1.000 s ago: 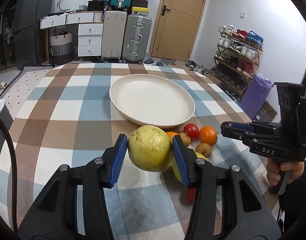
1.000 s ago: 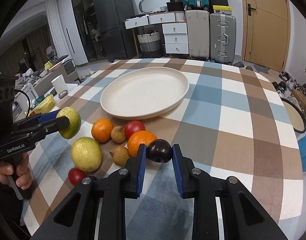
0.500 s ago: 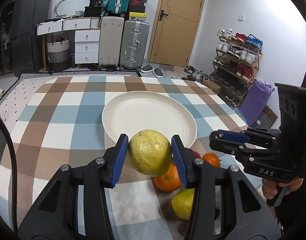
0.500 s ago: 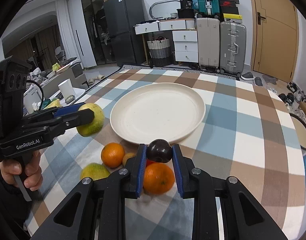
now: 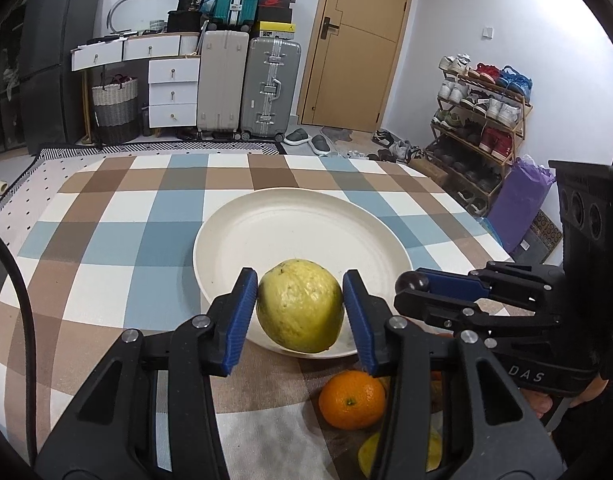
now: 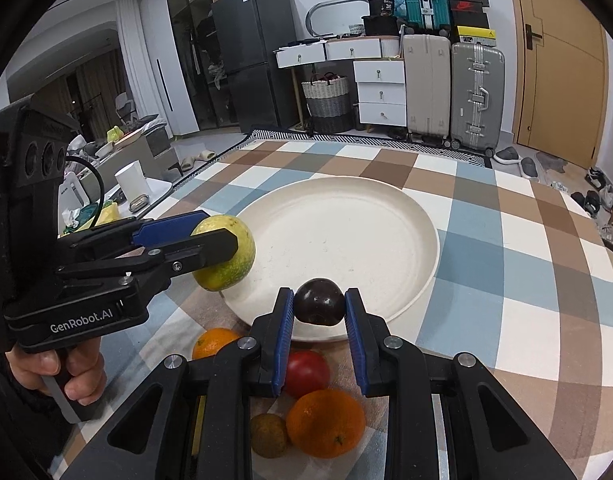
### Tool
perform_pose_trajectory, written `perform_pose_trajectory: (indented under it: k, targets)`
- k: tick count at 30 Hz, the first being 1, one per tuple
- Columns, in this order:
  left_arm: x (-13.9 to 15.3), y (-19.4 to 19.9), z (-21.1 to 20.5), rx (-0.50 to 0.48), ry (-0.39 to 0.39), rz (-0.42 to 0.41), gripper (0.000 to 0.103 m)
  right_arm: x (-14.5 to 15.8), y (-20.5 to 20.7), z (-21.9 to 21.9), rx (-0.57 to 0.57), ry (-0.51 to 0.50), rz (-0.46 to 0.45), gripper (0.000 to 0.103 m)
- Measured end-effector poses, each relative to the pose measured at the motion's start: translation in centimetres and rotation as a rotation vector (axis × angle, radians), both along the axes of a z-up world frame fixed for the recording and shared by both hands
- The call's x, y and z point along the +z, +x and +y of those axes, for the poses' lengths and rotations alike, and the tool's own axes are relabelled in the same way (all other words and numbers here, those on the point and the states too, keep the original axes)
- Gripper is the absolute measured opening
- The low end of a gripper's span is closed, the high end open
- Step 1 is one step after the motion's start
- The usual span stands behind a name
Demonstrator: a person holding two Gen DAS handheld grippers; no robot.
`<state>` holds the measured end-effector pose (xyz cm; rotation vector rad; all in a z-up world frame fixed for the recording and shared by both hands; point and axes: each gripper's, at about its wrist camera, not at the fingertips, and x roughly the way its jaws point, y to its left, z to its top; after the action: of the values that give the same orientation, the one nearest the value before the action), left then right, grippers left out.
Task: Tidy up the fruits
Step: 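Carry both fruits over the white plate and open both tools to release, then withdraw both tools from the plate back toward the loose fruit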
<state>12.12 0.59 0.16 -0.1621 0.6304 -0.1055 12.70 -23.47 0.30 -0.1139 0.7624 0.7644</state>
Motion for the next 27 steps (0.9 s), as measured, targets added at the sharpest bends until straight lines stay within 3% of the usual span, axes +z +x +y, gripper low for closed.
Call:
perform_pose_trajectory:
  k: [3, 10, 13, 15, 17, 22, 27]
  targets:
    - [-0.2, 0.2, 0.3, 0.013, -0.006, -0.001, 0.037, -0.2, 0.1, 0.2, 0.007, 0.007, 0.000, 0.027]
    - [-0.4, -0.4, 0.3, 0.020, 0.004, 0.007, 0.037, -0.1, -0.3, -0.4, -0.001, 0.003, -0.016, 0.038]
    - [-0.2, -1.1, 0.2, 0.018, 0.013, -0.002, 0.054, 0.1, -0.6, -1.0, -0.006, 0.002, -0.031, 0.048]
    - [-0.1, -1.7, 0.1, 0.029, 0.030, -0.015, 0.077, 0.1, -0.7, -1.5, -0.013, 0.004, -0.033, 0.054]
    - [0.0, -2.3, 0.0, 0.032, 0.041, -0.028, 0.081, 0.1, -0.7, -1.9, -0.020, 0.000, -0.031, 0.070]
    - [0.0, -3.1, 0.0, 0.042, 0.038, -0.019, 0.084, 0.2, -0.8, -2.8, -0.031, 0.003, -0.034, 0.087]
    - [0.0, -3.5, 0.0, 0.050, 0.034, -0.006, 0.092, 0.0, -1.3, -3.1, -0.021, -0.014, -0.033, 0.095]
